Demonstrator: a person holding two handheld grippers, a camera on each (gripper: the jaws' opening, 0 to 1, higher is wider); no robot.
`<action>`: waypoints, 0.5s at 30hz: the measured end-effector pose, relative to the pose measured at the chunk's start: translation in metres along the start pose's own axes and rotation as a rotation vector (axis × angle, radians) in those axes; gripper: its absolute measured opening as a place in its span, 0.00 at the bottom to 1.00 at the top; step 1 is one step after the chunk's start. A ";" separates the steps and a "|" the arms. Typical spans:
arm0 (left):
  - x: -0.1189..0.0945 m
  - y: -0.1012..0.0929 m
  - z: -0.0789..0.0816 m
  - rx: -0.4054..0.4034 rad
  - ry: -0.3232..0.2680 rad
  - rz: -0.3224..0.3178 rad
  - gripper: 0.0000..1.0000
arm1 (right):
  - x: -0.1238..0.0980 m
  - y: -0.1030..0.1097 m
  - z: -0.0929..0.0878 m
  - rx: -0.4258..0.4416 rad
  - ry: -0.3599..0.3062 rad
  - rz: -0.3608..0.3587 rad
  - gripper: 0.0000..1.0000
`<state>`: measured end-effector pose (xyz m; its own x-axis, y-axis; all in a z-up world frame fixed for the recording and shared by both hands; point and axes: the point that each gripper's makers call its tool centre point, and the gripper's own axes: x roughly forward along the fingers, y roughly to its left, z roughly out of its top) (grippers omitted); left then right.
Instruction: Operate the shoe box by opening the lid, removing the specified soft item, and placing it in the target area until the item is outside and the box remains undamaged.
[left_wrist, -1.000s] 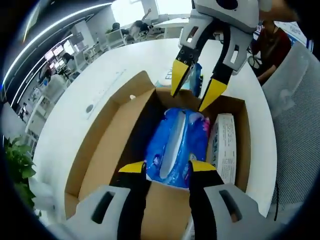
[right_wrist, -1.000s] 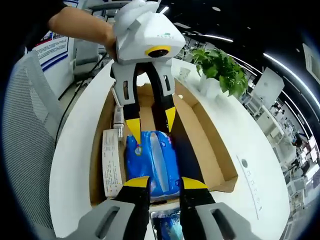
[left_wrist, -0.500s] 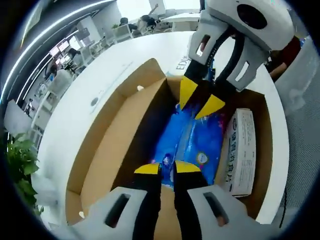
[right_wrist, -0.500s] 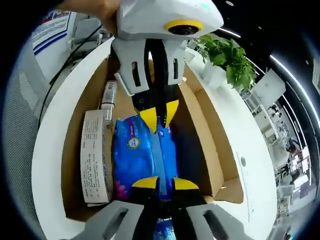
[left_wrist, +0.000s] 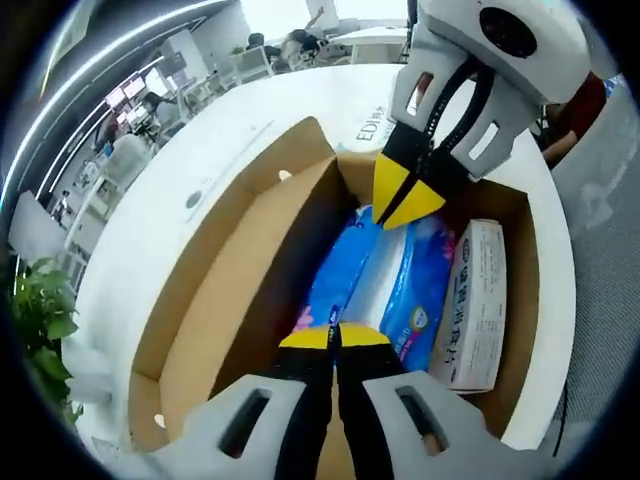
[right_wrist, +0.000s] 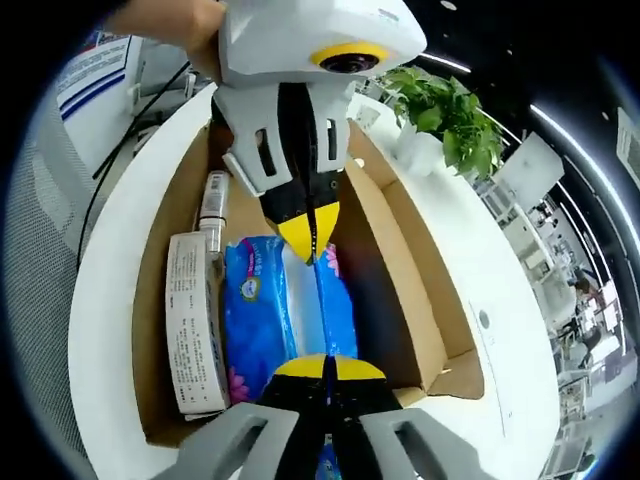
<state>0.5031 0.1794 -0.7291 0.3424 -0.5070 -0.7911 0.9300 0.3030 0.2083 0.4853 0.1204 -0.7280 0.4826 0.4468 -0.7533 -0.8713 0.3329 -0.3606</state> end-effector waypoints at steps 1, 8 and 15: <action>-0.002 0.000 0.001 -0.002 -0.007 -0.001 0.00 | -0.001 0.001 0.000 -0.001 -0.003 -0.001 0.00; -0.018 0.004 0.008 0.000 -0.035 0.027 0.00 | -0.012 -0.002 0.013 0.027 -0.055 -0.022 0.00; -0.039 0.007 0.016 -0.006 -0.054 0.040 0.00 | -0.028 -0.005 0.029 0.024 -0.089 -0.031 0.00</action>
<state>0.4988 0.1881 -0.6874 0.3859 -0.5373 -0.7499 0.9148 0.3282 0.2355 0.4787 0.1301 -0.6898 0.5159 0.5080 -0.6898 -0.8541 0.3672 -0.3684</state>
